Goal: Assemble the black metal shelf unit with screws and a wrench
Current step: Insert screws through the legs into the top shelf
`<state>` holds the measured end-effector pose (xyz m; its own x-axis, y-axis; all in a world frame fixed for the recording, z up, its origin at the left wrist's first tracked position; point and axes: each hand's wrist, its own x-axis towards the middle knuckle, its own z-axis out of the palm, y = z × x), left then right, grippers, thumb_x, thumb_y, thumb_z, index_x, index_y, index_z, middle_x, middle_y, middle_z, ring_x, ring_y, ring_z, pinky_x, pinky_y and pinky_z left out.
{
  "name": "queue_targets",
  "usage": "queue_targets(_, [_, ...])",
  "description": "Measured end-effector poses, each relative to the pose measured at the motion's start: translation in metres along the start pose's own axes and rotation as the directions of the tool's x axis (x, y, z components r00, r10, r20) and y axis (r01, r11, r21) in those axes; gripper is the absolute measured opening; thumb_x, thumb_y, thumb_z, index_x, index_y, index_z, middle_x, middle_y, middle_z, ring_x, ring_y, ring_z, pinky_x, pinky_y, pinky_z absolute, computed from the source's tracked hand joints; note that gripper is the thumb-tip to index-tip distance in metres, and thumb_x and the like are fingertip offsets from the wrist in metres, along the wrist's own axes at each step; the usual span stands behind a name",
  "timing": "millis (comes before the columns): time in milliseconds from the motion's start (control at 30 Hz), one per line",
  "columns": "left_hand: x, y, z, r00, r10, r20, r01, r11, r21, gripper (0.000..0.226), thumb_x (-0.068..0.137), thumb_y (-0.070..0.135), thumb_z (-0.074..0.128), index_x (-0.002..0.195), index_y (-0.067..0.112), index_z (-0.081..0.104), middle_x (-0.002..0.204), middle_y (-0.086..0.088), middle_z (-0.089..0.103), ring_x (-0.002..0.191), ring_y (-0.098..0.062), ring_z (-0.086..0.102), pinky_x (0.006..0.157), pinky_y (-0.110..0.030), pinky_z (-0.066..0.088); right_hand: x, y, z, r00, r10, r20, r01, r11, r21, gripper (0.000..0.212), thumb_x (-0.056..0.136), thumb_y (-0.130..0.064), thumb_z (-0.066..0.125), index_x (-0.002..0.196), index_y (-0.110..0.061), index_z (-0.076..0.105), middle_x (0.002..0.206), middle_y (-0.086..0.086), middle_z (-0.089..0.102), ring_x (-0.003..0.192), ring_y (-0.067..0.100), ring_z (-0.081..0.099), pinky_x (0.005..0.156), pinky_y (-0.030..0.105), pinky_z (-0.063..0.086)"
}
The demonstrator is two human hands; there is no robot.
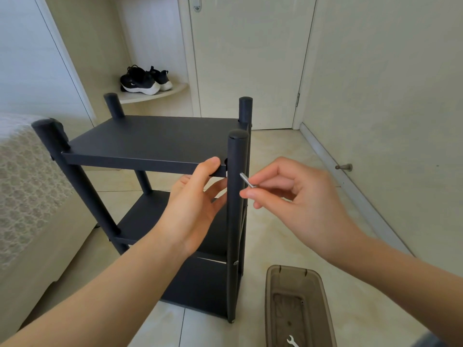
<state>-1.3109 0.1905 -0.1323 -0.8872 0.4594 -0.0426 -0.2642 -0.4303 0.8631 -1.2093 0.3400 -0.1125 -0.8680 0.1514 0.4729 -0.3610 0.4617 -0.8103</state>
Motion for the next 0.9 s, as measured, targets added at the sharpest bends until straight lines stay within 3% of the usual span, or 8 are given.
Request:
queue_targets(233, [-0.002,0.000,-0.001,0.998,0.005,0.060,-0.004,1.000,-0.024,0.053,0.068,0.042,0.079,0.108,0.016,0.055,0.102,-0.007,0.072,0.096,-0.017,0.072,0.075,-0.026,0.059,0.003,0.001,0.003,1.000,0.011,-0.025,-0.010,0.999,0.052,0.009,0.086,-0.017,0.075,0.087,-0.023,0.069,0.077,-0.011,0.074,0.073,0.006,0.071,0.072,0.011,0.050])
queue_targets(900, [0.001,0.000,-0.004,0.998,0.035,0.058,-0.038,0.999,0.039,0.059,0.071,0.046,0.078,0.109,0.014,0.047,0.110,-0.013,0.065,0.103,-0.019,0.073,0.075,-0.024,0.059,0.007,0.005,0.012,0.996,-0.042,-0.078,0.038,0.998,-0.052,0.008,0.087,-0.016,0.073,0.095,-0.017,0.070,0.077,-0.014,0.072,0.073,-0.001,0.069,0.071,0.006,0.046])
